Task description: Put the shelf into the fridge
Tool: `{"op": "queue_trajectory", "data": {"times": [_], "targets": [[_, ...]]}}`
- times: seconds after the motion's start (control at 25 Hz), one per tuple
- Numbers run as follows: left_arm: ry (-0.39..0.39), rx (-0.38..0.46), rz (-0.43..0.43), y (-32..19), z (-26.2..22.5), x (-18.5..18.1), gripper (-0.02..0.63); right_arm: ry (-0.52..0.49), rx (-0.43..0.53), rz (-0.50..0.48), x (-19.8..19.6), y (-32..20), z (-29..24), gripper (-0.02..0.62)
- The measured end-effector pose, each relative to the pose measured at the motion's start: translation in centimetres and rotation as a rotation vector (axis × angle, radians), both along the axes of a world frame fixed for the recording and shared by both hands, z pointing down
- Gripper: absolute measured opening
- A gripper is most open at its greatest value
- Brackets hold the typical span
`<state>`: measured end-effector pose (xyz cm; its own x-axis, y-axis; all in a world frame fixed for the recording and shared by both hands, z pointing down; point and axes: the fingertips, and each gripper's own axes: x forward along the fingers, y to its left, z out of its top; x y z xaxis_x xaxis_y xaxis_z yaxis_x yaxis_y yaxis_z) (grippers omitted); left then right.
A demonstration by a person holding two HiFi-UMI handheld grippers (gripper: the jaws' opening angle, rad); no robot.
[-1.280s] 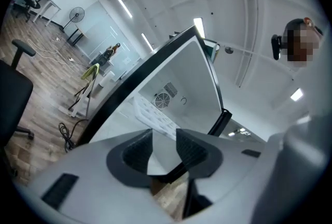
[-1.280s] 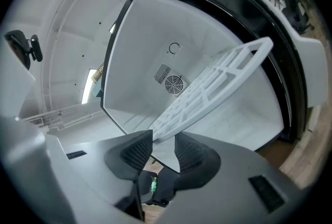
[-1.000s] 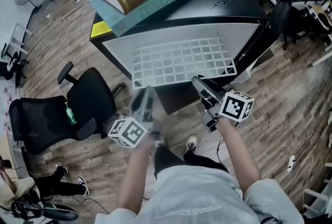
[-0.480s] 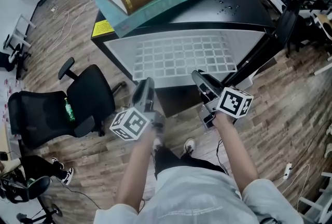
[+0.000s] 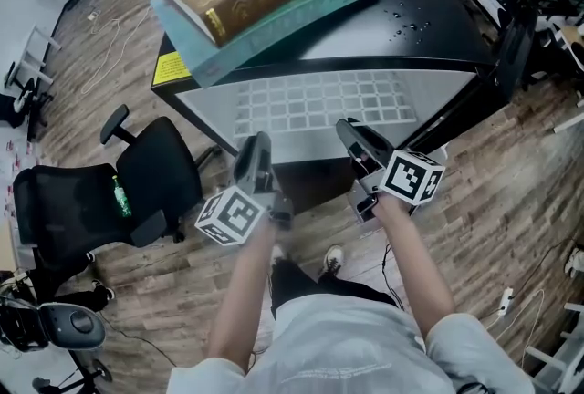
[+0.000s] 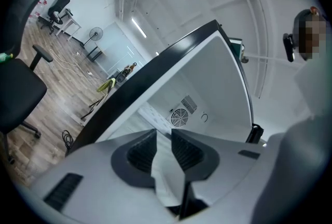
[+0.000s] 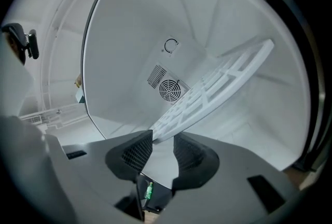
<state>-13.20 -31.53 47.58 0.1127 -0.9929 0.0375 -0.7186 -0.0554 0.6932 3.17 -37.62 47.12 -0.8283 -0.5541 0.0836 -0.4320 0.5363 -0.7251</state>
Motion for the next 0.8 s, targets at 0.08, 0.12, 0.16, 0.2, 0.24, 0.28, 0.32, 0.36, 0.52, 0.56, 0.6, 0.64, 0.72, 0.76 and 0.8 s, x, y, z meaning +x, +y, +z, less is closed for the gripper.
{"op": "queue_trajectory", "data": {"times": [0.08,0.12,0.16,0.2,0.24,0.28,0.32,0.36,0.52,0.56,0.6,0.64,0.72,0.76,0.8], "targets": [[0.021,0.008,-0.003,-0.4,0.0,0.0,0.084,-0.001,0.000,0.002,-0.1,-0.4,-0.1,0.135],[0.031,0.011,-0.006,-0.6,0.0,-0.1,0.081,-0.001,0.000,0.004,-0.1,-0.6,-0.1,0.137],[0.038,0.013,-0.010,-0.8,0.0,-0.1,0.078,0.001,-0.001,0.007,-0.1,-0.8,-0.1,0.137],[0.042,0.015,-0.012,-0.9,0.0,-0.1,0.077,0.005,-0.003,0.010,-0.2,-1.0,0.0,0.137],[0.045,0.015,-0.012,-1.1,0.0,-0.2,0.075,0.011,-0.006,0.013,-0.2,-1.2,0.0,0.137],[0.046,0.015,-0.009,-1.3,0.0,-0.3,0.075,0.018,-0.012,0.015,-0.3,-1.4,0.1,0.138],[0.045,0.014,-0.007,-1.6,0.0,-0.3,0.075,0.025,-0.020,0.015,-0.4,-1.6,0.1,0.140],[0.043,0.010,-0.007,-1.8,0.0,-0.4,0.075,0.029,-0.031,0.013,-0.5,-1.7,0.2,0.141],[0.049,-0.009,-0.025,-2.5,0.1,-0.7,0.075,0.036,-0.048,0.019,-0.8,-2.4,0.3,0.144],[0.053,-0.011,-0.031,-2.6,0.1,-0.7,0.075,0.037,-0.049,0.022,-0.9,-2.6,0.3,0.144],[0.056,-0.013,-0.038,-2.7,0.0,-0.7,0.074,0.038,-0.050,0.025,-0.9,-2.6,0.3,0.146],[0.058,-0.015,-0.044,-2.7,0.0,-0.7,0.074,0.039,-0.051,0.026,-0.9,-2.7,0.3,0.146],[0.063,-0.016,-0.049,-2.7,0.1,-0.7,0.074,0.042,-0.051,0.025,-0.9,-2.7,0.3,0.147],[0.068,-0.014,-0.049,-2.8,0.1,-0.7,0.074,0.044,-0.051,0.024,-0.9,-2.7,0.3,0.147],[0.072,-0.011,-0.047,-2.8,0.1,-0.7,0.072,0.047,-0.050,0.024,-0.9,-2.7,0.3,0.147]]}}
